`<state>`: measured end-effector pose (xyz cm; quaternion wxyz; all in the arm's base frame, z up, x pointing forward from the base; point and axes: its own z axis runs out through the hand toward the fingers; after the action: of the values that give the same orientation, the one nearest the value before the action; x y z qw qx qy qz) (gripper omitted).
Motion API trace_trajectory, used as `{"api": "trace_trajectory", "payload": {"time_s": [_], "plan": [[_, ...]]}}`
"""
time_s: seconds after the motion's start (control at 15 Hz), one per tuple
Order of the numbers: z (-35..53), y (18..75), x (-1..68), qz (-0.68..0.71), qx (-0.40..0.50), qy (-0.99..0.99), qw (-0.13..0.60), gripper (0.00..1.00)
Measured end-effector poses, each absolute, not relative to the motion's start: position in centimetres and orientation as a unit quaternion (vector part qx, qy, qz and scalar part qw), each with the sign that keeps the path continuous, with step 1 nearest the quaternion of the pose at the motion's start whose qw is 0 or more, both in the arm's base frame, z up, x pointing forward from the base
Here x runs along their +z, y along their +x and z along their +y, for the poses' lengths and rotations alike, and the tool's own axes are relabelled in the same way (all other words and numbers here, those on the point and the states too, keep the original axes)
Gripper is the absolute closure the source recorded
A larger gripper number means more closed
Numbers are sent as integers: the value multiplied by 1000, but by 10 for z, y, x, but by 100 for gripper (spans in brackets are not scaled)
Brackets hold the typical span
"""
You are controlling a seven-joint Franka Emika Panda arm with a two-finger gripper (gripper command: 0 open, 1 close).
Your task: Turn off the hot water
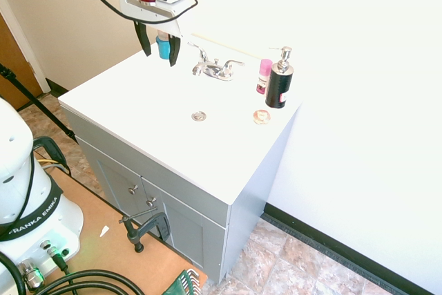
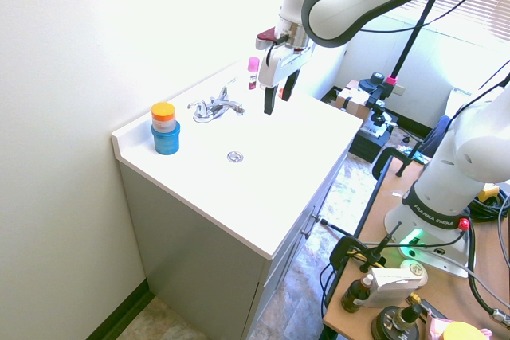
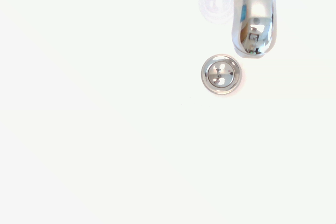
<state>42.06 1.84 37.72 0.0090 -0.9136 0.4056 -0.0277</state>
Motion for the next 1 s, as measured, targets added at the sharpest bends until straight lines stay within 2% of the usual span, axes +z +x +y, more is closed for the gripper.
{"api": "trace_trajectory", "payload": {"time_s": [0.27,0.67,1.0], "plan": [[20,433,374,407,-51,-912,-6,0],[48,505,358,424,-143,-892,-59,0],[40,549,320,421,-179,-883,-104,0]]}}
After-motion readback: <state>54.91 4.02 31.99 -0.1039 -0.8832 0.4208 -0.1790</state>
